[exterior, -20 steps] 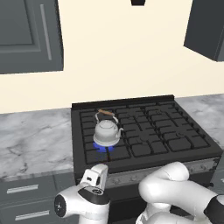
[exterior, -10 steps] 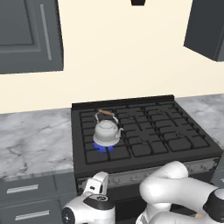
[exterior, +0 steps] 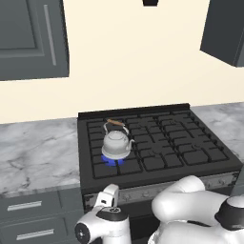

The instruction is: Lower the heat of the kettle.

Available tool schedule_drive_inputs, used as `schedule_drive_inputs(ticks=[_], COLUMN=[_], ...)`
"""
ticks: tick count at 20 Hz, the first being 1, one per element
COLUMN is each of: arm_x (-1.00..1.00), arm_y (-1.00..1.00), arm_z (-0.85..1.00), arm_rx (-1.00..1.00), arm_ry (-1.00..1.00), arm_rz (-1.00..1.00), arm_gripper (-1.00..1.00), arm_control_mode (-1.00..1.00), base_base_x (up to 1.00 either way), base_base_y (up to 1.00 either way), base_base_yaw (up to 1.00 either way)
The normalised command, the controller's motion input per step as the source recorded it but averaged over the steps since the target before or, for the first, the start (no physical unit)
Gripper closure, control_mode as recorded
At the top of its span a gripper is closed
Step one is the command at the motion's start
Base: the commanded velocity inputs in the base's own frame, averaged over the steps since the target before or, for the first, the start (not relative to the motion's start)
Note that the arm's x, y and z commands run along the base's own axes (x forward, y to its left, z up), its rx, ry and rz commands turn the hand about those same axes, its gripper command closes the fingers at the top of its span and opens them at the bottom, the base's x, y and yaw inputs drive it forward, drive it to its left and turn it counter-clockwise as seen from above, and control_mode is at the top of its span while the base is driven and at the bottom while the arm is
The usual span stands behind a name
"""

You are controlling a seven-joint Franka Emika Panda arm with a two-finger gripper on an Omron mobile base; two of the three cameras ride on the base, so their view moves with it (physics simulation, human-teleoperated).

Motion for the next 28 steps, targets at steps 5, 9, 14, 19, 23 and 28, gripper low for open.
schedule_drive_inputs(ticks=[5, 9, 14, 19, 23, 28], arm_x=[0.11, 0.00, 0.00, 0.14, 0.19, 0.19], arm_y=[0.00, 0.00, 0.00, 0.02, 0.00, 0.00], arm_z=[-0.33, -0.31, -0.02, 0.00, 0.00, -0.06], arm_rx=[0.00, 0.00, 0.00, 0.00, 0.00, 0.00], arm_ry=[-0.11, -0.14, -0.02, 0.00, 0.00, 0.00], arm_rz=[0.03, 0.00, 0.00, -0.01, 0.00, 0.00], arm_gripper=[-1.00, -1.00, -1.00, -1.00, -1.00, -1.00], arm_control_mode=[-1.00, -1.00, -1.00, -1.00, -1.00, -1.00], base_base_x=[0.00, 0.00, 0.00, 0.00, 0.00, 0.00], base_base_y=[0.00, 0.00, 0.00, 0.00, 0.00, 0.00], base_base_yaw=[0.00, 0.00, 0.00, 0.00, 0.00, 0.00])
